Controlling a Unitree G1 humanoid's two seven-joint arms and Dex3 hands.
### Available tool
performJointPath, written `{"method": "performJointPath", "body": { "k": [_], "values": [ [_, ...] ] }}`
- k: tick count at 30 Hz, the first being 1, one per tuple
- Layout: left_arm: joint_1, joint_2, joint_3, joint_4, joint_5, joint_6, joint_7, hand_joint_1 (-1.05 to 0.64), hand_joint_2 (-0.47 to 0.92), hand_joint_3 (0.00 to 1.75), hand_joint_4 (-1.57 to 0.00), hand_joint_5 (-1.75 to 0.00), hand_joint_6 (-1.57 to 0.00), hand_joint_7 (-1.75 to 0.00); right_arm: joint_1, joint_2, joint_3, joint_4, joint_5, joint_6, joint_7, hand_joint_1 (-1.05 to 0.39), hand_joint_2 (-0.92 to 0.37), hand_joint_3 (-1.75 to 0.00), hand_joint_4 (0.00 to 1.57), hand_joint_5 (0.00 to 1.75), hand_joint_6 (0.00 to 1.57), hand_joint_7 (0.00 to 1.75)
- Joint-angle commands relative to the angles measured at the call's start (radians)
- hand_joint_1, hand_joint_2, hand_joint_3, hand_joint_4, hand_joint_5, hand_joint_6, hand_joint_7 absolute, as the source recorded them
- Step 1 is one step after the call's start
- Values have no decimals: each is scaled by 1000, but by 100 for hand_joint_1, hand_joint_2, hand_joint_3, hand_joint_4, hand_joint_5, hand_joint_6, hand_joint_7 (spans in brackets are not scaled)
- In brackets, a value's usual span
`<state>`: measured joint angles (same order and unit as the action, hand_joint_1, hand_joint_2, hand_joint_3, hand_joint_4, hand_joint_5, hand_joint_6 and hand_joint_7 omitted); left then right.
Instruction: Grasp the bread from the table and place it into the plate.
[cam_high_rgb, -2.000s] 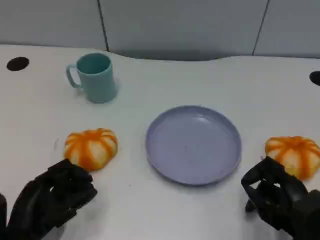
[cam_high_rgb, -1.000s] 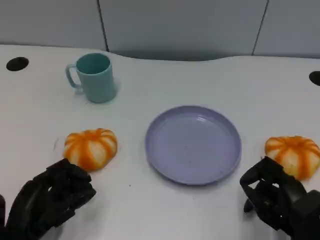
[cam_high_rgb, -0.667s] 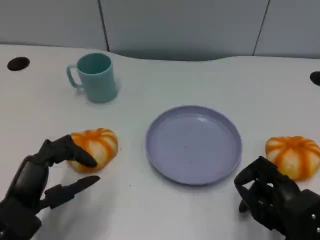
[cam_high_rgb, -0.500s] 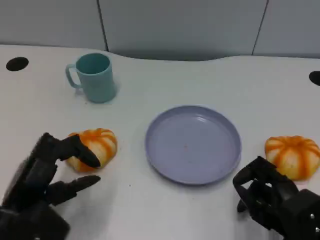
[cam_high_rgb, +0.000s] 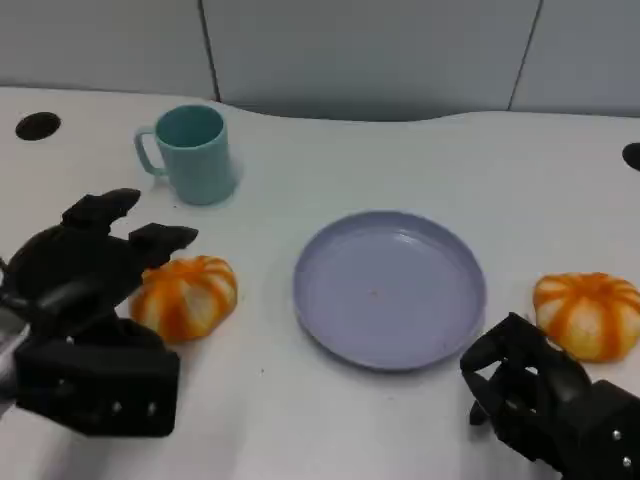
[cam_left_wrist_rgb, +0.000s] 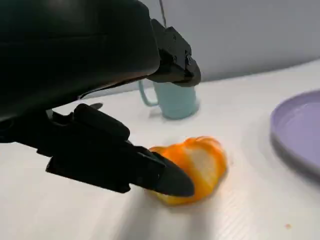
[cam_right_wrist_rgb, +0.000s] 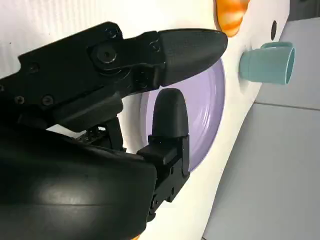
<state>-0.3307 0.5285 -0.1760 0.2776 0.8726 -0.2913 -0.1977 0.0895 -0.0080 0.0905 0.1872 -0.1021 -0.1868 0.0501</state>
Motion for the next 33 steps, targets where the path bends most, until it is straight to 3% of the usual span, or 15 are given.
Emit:
{"method": "performJointPath", "body": {
  "k": [1,8,17,25,27,30,31,32,33],
  "values": [
    [-98,12,-83,127,20,40,-8,-86,89,0,0,0,-8,0,17,-16,-8,-26,8,10,4,-29,-92,-35,60,175,38,175],
    [-216,-24,-188,323,13,66,11,-92,92,1,0,0,-4,0,33,-14,-8,-55,12,32,3,-28,-92,-35,57,175,36,175],
    [-443,-207,-289,858,-35,110,91,-83,87,0,-6,-3,-15,-4,46,-26,-9,-76,7,47,4,-28,-92,-35,59,175,36,175],
    [-474,-255,-357,1015,-49,86,202,-84,86,0,-13,-5,-20,-2,58,-18,-10,-88,19,44,0,-27,-92,-35,56,175,36,175],
    [-471,-263,-362,1028,-59,79,222,-69,82,0,-22,-9,-27,-4,60,-16,-10,-91,21,45,-2,-27,-92,-35,56,175,36,175],
    [-469,-267,-359,1035,-77,66,255,-65,81,0,-24,-10,-29,-3,61,-16,-9,-91,20,42,-3,-27,-92,-36,57,175,36,175],
    [-467,-269,-354,1036,-88,59,274,-51,83,0,-34,-67,-40,-54,61,-16,-9,-90,19,40,-3,-27,-92,-36,57,175,36,175],
    [-465,-269,-352,1037,-96,53,287,-42,84,0,-33,-115,-38,-102,61,-17,-8,-90,18,38,-3,-27,-92,-36,56,175,36,175],
    [-460,-269,-352,1039,-100,44,325,-37,85,0,-39,-136,-38,-127,61,-18,-8,-90,16,36,-3,-27,-92,-36,56,175,36,175]
  ]
}}
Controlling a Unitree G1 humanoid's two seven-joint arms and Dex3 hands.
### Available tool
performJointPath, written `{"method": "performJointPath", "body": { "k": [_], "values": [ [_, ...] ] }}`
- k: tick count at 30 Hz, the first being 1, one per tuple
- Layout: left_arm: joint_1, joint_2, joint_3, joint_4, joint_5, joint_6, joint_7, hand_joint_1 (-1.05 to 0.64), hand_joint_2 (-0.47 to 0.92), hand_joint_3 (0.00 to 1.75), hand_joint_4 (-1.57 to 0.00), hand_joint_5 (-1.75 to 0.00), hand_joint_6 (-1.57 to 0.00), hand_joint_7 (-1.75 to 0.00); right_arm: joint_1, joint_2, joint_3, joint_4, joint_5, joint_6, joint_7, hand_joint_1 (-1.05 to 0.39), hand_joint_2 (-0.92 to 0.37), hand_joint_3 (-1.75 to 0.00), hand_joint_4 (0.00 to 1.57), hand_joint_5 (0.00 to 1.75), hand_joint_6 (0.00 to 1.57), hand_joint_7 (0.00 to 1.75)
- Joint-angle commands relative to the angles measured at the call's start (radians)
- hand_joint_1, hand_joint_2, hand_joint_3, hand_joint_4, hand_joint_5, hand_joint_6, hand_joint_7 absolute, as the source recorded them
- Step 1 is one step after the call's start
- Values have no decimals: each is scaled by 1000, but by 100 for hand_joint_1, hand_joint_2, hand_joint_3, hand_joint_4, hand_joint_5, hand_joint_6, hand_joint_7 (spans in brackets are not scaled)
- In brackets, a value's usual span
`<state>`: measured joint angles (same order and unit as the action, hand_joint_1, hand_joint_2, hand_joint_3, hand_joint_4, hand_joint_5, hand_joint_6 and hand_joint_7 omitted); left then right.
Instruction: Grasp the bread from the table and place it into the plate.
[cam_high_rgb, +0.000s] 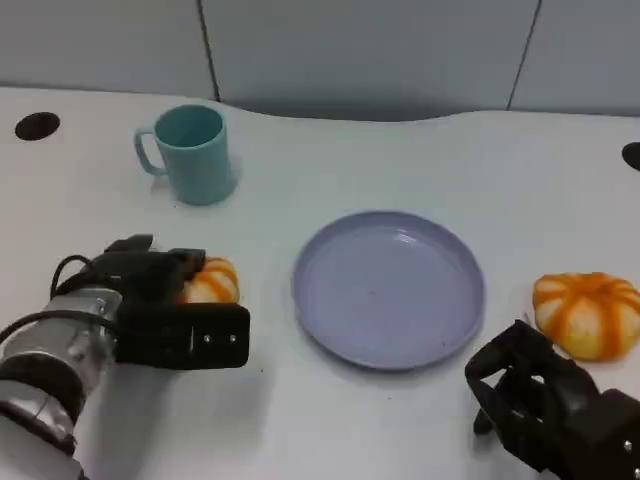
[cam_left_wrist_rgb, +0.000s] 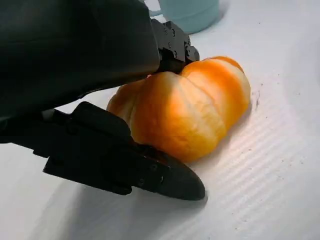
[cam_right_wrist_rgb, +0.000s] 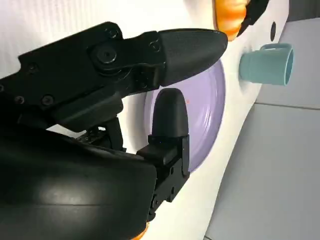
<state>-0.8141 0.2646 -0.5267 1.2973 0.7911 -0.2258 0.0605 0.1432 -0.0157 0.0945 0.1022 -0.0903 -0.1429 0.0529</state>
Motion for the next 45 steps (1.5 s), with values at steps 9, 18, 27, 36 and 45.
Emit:
{"method": "performJointPath", "body": {
  "k": [9,18,27,36,45],
  "values": [
    [44,-7,39,48,-99,-18,71,-28,92,3,-59,-175,-53,-162,-4,-8,-15,10,5,-8,-12,-27,-92,-37,56,175,35,175],
    [84,23,155,5,-244,-154,95,-19,89,9,-72,-175,-53,-175,-3,-9,-14,10,7,-13,-10,-26,-92,-37,55,175,35,175],
    [109,18,427,-110,-585,-257,-147,-20,88,8,-78,-175,-60,-175,-22,3,-9,29,2,-5,-20,-27,-92,-36,59,175,35,175],
    [110,-27,444,-388,-689,-251,-367,-12,89,6,-79,-175,-59,-175,-38,1,1,50,-24,-9,-37,-28,-92,-36,56,175,35,174],
    [48,-83,348,-398,-582,-282,-350,-11,87,4,-84,-175,-67,-175,-46,4,-2,78,-6,-28,-24,-28,-92,-35,60,175,36,175]
  ]
}}
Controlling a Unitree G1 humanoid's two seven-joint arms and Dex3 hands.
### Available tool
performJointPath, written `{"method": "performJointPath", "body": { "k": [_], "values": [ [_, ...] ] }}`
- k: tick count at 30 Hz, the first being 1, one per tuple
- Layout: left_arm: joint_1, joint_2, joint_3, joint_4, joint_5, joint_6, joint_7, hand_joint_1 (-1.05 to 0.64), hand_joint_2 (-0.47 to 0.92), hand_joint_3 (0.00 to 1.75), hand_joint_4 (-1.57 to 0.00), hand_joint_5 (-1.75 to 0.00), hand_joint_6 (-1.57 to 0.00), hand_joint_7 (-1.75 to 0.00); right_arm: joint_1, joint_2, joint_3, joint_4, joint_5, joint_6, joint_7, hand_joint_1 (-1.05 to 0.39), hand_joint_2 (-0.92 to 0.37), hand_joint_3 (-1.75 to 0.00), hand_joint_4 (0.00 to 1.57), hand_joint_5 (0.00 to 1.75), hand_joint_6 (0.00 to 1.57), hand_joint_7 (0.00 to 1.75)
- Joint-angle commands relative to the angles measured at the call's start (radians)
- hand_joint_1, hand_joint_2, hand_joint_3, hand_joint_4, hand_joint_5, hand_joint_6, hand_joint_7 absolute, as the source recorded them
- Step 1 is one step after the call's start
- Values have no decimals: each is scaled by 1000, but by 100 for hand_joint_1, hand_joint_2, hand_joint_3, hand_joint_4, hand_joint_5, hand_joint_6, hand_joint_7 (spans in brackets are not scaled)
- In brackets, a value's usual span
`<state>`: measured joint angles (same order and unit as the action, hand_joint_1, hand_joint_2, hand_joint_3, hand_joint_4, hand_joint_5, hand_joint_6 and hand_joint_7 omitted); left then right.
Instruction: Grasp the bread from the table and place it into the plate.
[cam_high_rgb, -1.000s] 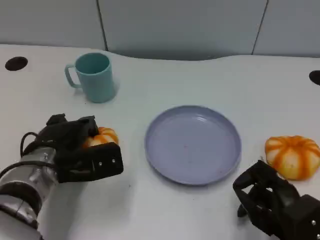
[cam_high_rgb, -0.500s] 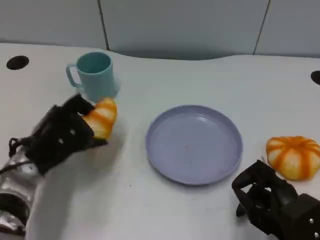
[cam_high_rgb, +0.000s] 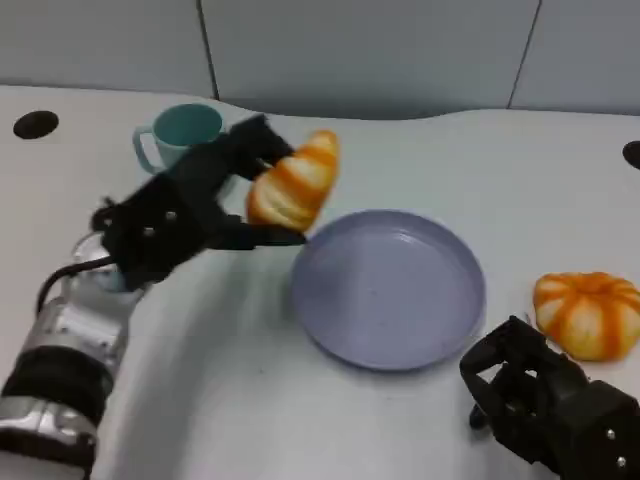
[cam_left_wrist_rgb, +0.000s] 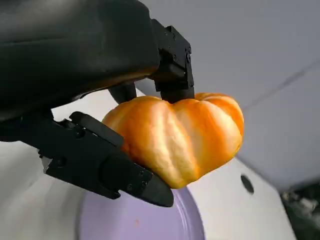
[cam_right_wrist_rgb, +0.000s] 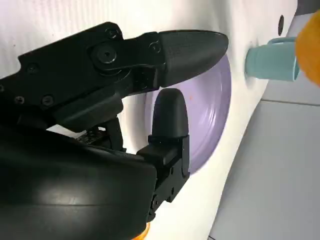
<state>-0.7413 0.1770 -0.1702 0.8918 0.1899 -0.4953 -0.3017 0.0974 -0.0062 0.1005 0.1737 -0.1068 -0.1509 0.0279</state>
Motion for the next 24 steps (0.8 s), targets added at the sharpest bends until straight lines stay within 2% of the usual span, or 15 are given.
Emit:
{"method": "performJointPath", "body": {
  "k": [1,5,12,15,16,18,19,20,22,23,24],
  "values": [
    [-53,-20,-40,24,59,2,29,-12,87,3,-85,-175,-68,-175,-1,-8,-7,9,7,-24,2,-28,-92,-35,60,175,37,175],
    [-160,-107,-142,124,184,63,88,-21,88,4,-90,-175,-70,-175,-7,-13,-10,27,12,-40,11,-29,-92,-35,60,175,37,175],
    [-241,-154,-210,283,273,81,153,-21,87,3,-90,-175,-66,-175,-8,-6,-9,21,9,-27,6,-30,-92,-35,58,175,37,175],
    [-276,-154,-250,320,317,131,130,-28,87,3,-76,-175,-52,-175,-5,-1,-8,30,18,-47,10,-30,-92,-35,61,175,37,175],
    [-283,-152,-262,325,329,138,125,-36,87,3,-65,-171,-42,-170,-5,-1,-8,31,19,-51,10,-30,-92,-35,62,175,37,175],
    [-292,-144,-290,328,359,132,131,-40,87,2,-58,-170,-36,-168,-4,-1,-8,30,22,-51,12,-30,-92,-35,62,175,37,175],
    [-296,-138,-309,328,381,126,142,-46,87,1,-44,-148,-38,-130,-3,-1,-9,26,23,-46,13,-30,-92,-35,63,175,37,175],
    [-298,-134,-323,327,397,121,149,-52,87,1,-34,-124,-47,-85,-2,-1,-9,23,24,-42,13,-30,-92,-35,63,175,37,175],
    [-305,-124,-356,322,438,108,175,-57,89,0,-25,-103,-51,-51,-2,-6,-9,21,20,-43,12,-30,-92,-35,63,175,37,175],
    [-307,-120,-368,320,454,101,188,-60,90,0,-20,-82,-49,-33,-1,-7,-9,19,18,-42,11,-30,-92,-35,63,175,37,175],
    [-309,-118,-377,320,464,96,198,-62,91,0,-20,-72,-49,-24,-1,-8,-9,18,17,-41,10,-30,-92,-35,63,175,37,175]
  ]
}}
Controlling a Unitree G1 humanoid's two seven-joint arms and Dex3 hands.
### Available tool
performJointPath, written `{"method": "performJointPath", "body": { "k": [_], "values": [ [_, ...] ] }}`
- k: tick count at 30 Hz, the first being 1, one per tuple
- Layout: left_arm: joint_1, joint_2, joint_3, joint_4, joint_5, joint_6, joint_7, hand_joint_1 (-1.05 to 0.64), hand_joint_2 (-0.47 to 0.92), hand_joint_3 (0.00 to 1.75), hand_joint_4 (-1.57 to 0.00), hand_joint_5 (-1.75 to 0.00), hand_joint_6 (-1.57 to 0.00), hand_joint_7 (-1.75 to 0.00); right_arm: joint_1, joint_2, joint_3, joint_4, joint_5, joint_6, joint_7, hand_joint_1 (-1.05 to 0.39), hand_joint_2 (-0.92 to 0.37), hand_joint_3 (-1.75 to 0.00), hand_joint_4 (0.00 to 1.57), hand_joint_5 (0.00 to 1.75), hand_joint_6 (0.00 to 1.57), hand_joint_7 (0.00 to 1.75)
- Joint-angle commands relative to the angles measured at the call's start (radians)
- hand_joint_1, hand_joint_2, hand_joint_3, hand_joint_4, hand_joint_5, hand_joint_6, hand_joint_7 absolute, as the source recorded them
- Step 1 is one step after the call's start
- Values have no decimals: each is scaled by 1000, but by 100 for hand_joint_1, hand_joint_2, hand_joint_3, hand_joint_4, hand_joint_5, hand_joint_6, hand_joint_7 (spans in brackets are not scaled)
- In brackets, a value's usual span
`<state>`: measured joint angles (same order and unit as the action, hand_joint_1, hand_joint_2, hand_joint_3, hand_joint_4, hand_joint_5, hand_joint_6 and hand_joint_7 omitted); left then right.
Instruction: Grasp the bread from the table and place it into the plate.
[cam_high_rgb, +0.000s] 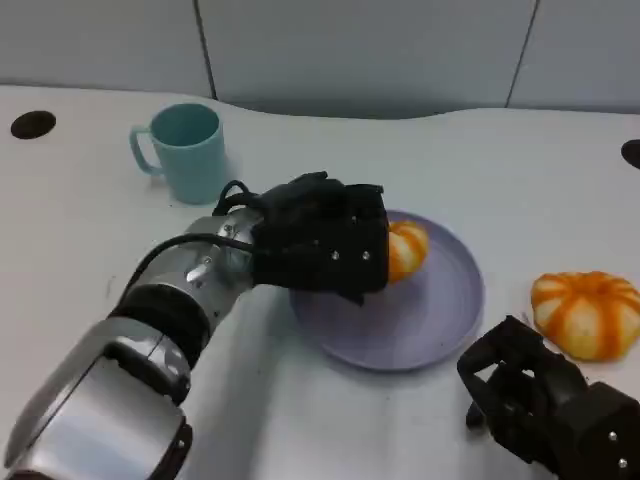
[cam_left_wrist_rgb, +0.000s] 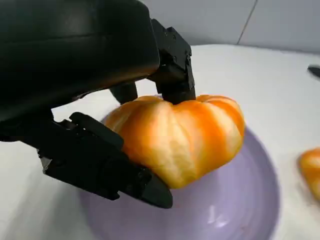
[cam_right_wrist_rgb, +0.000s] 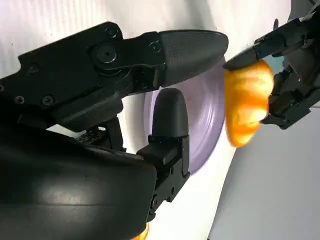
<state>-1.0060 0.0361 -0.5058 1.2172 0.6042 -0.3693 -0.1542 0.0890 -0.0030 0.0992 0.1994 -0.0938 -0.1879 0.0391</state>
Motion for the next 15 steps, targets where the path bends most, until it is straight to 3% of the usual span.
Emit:
{"method": "performJointPath", "body": {
  "k": [1,5,10,15],
  "values": [
    [-48,26,-53,-7,64,-31,55,-63,91,1,-17,-65,-48,-18,8,-13,-8,-9,3,-4,-1,-30,-92,-35,62,175,37,175],
    [-57,33,-77,-8,88,-44,58,-72,92,5,-8,-52,-37,-8,6,-14,-9,-9,2,-1,-1,-29,-92,-36,60,175,37,175],
    [-63,45,-83,-4,81,-78,28,-96,92,21,0,-21,-15,-1,4,-12,-9,-15,1,16,-2,-29,-92,-36,57,175,36,175],
    [-62,52,-54,-4,39,-87,-10,-99,92,25,0,-15,-12,-1,1,-11,-12,-12,9,13,0,-28,-92,-36,58,175,37,175]
  ]
}}
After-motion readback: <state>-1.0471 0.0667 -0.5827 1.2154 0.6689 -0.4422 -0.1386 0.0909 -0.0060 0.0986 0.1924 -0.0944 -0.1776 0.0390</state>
